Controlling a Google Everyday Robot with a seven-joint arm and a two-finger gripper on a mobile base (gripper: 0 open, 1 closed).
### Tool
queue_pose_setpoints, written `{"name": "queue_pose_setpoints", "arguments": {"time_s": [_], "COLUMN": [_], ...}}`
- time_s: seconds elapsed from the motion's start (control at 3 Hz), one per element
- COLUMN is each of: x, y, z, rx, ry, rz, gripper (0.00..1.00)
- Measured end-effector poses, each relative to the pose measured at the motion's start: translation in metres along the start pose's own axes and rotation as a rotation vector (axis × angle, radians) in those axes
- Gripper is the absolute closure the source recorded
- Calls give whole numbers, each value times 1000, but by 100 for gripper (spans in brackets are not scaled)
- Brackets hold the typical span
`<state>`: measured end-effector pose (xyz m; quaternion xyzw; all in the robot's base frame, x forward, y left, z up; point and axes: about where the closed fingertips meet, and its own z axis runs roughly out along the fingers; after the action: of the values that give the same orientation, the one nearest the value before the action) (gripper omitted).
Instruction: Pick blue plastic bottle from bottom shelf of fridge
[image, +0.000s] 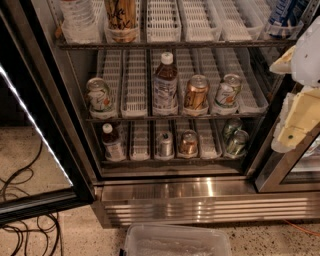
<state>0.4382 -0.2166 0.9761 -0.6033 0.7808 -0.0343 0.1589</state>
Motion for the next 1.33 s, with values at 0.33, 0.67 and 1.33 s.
{"name": "queue_pose_setpoints", "arguments": {"time_s": [0.33,0.67,1.33], "x": [-2,-23,-156], "y": [-1,0,21], "z": [0,15,85], "rx": [5,1,-94], "ry": [-7,-94,-405], "rz": [2,62,282], "gripper": [0,0,0]}}
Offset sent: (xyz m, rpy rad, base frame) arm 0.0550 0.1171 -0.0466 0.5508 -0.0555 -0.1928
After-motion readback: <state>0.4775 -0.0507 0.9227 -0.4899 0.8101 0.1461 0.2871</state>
